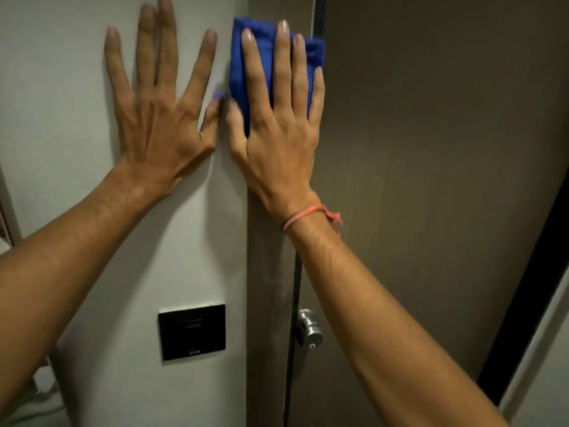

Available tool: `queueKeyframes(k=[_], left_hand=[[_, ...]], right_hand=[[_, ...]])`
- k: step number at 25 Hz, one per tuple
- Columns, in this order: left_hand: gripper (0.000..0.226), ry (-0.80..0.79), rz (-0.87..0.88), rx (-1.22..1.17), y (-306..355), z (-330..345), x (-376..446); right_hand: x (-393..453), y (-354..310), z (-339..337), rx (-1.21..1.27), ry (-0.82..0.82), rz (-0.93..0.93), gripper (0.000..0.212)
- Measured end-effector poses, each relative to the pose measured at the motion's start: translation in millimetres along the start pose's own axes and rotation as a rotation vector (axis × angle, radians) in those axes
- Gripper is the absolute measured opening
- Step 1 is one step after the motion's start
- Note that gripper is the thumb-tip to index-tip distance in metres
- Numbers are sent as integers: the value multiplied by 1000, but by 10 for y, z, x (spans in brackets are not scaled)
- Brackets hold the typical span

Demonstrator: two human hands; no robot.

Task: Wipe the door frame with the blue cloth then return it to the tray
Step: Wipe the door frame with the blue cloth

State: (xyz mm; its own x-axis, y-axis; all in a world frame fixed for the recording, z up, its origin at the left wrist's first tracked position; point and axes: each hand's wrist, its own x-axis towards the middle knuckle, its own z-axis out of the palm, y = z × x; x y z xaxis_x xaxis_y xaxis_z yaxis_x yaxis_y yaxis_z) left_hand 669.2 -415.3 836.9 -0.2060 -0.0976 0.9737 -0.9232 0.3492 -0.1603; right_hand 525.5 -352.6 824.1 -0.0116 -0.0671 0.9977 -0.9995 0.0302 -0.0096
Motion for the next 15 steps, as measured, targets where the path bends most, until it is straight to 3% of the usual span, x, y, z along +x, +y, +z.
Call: queueKeyframes(k=[11,15], left_hand=[[69,-179,-65,58,204,67,-1263],[68,-231,-86,65,253,154,-1659]], right_hand=[[-2362,52,118,75,-183,39,58],[-3252,46,114,77,-261,65,67]])
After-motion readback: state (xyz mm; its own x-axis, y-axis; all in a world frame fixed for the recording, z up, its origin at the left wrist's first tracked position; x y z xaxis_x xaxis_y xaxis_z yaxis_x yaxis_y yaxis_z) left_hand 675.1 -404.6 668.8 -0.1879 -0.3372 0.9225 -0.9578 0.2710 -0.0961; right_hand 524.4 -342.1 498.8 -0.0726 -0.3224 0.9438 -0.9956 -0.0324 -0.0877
